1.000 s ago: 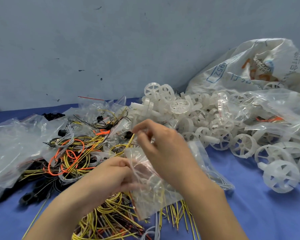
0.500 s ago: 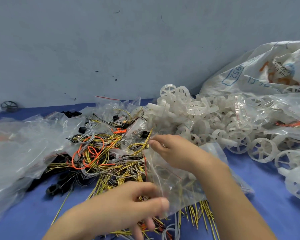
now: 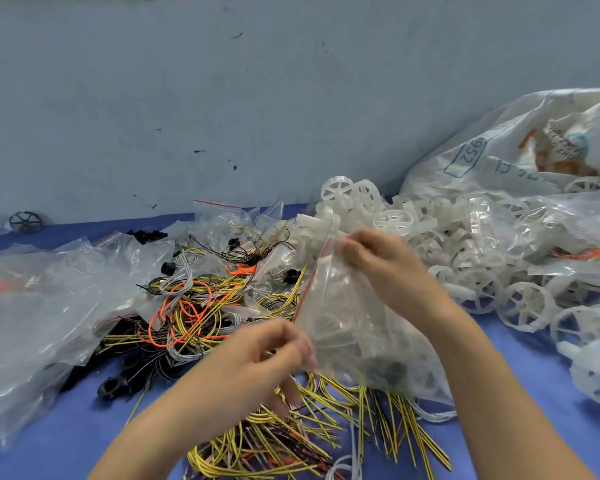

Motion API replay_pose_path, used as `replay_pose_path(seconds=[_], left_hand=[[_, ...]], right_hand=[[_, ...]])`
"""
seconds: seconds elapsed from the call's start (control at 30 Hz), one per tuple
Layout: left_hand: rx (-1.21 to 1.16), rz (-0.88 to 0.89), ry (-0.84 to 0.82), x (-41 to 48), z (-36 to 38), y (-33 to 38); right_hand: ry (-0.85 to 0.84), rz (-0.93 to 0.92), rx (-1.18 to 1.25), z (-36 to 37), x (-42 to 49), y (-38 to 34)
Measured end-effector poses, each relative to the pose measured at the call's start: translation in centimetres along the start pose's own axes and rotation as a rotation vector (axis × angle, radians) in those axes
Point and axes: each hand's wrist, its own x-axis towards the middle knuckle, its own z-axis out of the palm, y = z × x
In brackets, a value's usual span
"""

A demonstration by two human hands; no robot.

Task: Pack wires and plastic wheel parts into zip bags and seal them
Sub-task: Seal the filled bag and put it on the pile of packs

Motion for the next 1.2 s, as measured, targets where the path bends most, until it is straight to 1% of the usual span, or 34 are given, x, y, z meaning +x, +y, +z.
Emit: replay_pose_path(seconds=[0.1,0.17,0.27,0.33,0.4,0.53,0.6,0.67,0.77,0.93,1.0,1.1,1.13,1.2], left_hand=[[0.128,0.243,0.281,0.2,-1.5,2.4],[0.19,0.422,0.471,-0.1,-2.6,4.2],[0.174,0.611,0.645,-0.4,-3.8,6.3],[0.149,0.664,0.681,-0.5,-4.5,6.9],[0.109,0.697,0.676,-0.6,-5.0,7.1],[0.078,0.737,0.643,-1.5,-6.2,7.4],[0.08,0.722,0.601,-1.7,-6.7,7.2],[0.1,0.641,0.584,-1.5,-6.8,6.5],[0.192,0.518,0.605,-0.8,-6.1,5.4],[0.255,0.441,0.661,-0.5,-5.9,5.2],[0.342,0.396,0.686,-0.5,-5.8,5.2],[0.612,0.408,0.744,-0.2,-4.8,6.1],[0.672,0.433,0.739,-0.1,-4.3,6.5],[0.744,0.467,0.676,0.3,-3.1,7.4]], right_hand=[[0.273,-0.148,0.131,-1.7,0.1,-2.5],[0.385,-0.217,0.224,-2.6,-0.2,-4.3],[0.438,-0.241,0.293,-3.2,-1.1,-6.2],[0.427,-0.208,0.314,-2.9,-1.8,-6.8],[0.405,-0.171,0.339,-2.5,-2.6,-7.1],[0.372,-0.168,0.416,-2.5,-3.7,-8.1],[0.344,-0.144,0.431,-2.6,-4.0,-8.0],[0.317,-0.066,0.44,-2.1,-4.1,-7.0],[0.308,0.042,0.474,-0.8,-4.2,-5.5],[0.333,0.053,0.49,0.0,-3.9,-4.6],[0.344,0.036,0.465,0.3,-3.8,-4.5],[0.355,-0.003,0.389,0.7,-3.9,-4.5],[0.357,-0.01,0.368,0.9,-3.9,-4.5],[0.352,-0.027,0.335,1.0,-3.9,-4.6]])
